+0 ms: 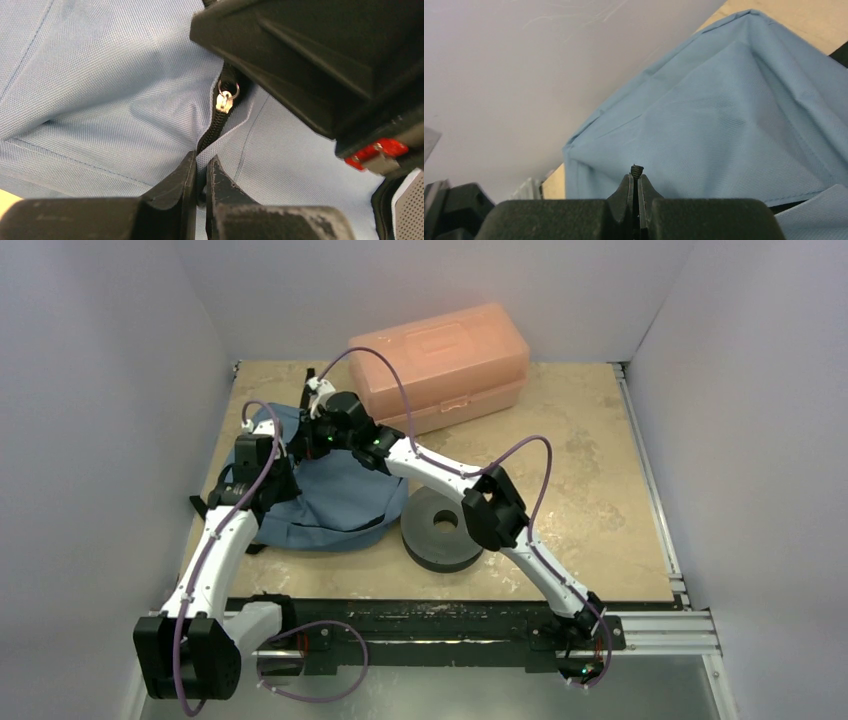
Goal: Pack the student bag
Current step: Zip the student bag at the center of the board.
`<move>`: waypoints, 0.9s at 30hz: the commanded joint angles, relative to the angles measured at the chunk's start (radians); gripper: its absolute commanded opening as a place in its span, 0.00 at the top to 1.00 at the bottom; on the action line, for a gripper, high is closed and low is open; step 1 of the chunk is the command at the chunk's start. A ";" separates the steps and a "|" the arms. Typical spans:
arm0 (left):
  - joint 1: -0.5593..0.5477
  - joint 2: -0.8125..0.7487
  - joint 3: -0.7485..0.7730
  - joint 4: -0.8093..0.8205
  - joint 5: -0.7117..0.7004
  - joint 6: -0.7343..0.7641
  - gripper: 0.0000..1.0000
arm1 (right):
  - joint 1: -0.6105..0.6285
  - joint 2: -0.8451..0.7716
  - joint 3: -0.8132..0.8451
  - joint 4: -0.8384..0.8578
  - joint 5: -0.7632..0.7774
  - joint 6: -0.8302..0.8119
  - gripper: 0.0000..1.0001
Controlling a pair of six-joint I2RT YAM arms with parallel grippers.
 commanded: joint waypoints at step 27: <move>0.004 -0.089 0.108 -0.413 -0.198 -0.136 1.00 | -0.226 0.066 0.155 0.163 0.263 -0.197 1.00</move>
